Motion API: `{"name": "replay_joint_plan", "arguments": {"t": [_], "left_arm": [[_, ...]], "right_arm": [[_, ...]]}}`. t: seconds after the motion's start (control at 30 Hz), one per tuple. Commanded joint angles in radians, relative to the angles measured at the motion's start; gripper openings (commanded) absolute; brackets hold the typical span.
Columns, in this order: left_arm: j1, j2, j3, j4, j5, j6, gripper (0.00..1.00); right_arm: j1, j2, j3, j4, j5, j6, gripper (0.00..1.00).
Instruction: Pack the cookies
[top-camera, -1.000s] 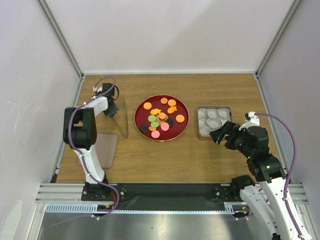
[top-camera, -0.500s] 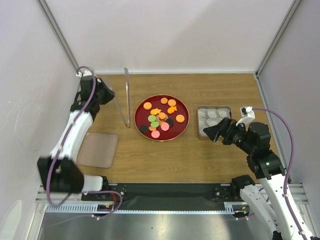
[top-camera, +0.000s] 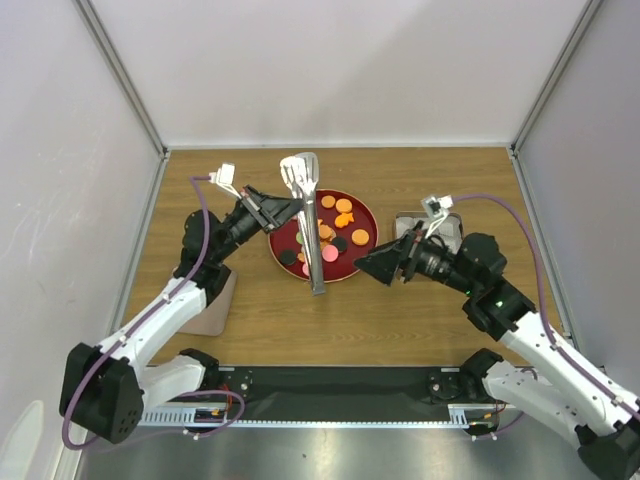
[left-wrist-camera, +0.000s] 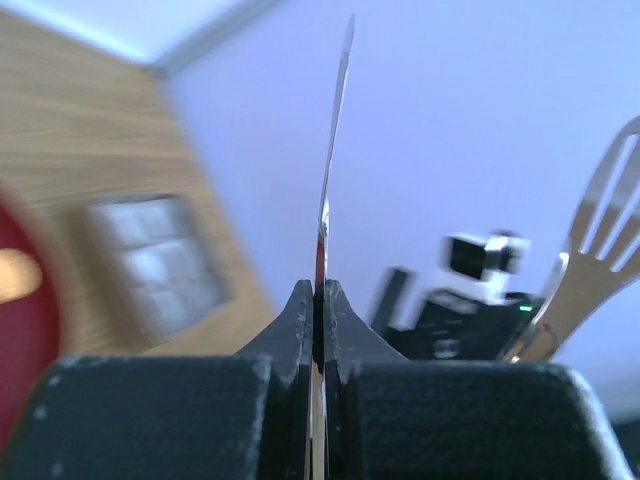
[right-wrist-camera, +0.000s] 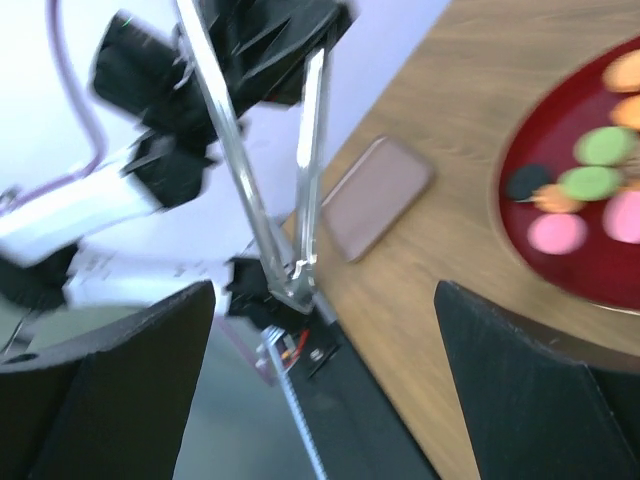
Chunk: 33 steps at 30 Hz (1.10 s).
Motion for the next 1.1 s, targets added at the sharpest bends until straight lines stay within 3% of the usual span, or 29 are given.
{"name": "replay_joint_plan", "arguments": {"t": [0.0, 0.1, 0.27, 0.57, 0.8, 1.07], "left_arm": [[-0.031, 0.049, -0.012, 0.426, 0.056, -0.229, 0.00], [-0.046, 0.094, -0.025, 0.591, 0.064, -0.334, 0.00], [-0.062, 0.138, -0.018, 0.666, 0.050, -0.363, 0.00], [-0.075, 0.175, -0.005, 0.667, 0.038, -0.368, 0.00], [-0.092, 0.201, 0.002, 0.701, 0.021, -0.385, 0.00], [-0.134, 0.229, 0.045, 0.681, -0.004, -0.362, 0.00]], "right_arm": [[0.112, 0.043, 0.030, 0.209, 0.091, -0.007, 1.00], [0.193, 0.091, 0.059, 0.228, 0.169, -0.049, 1.00], [0.233, 0.180, 0.071, 0.367, 0.173, -0.009, 1.00], [0.270, 0.220, 0.096, 0.439, 0.222, -0.008, 1.00], [0.287, 0.180, 0.087, 0.416, 0.252, -0.038, 1.00], [0.292, 0.245, 0.139, 0.413, 0.252, -0.047, 1.00]]}}
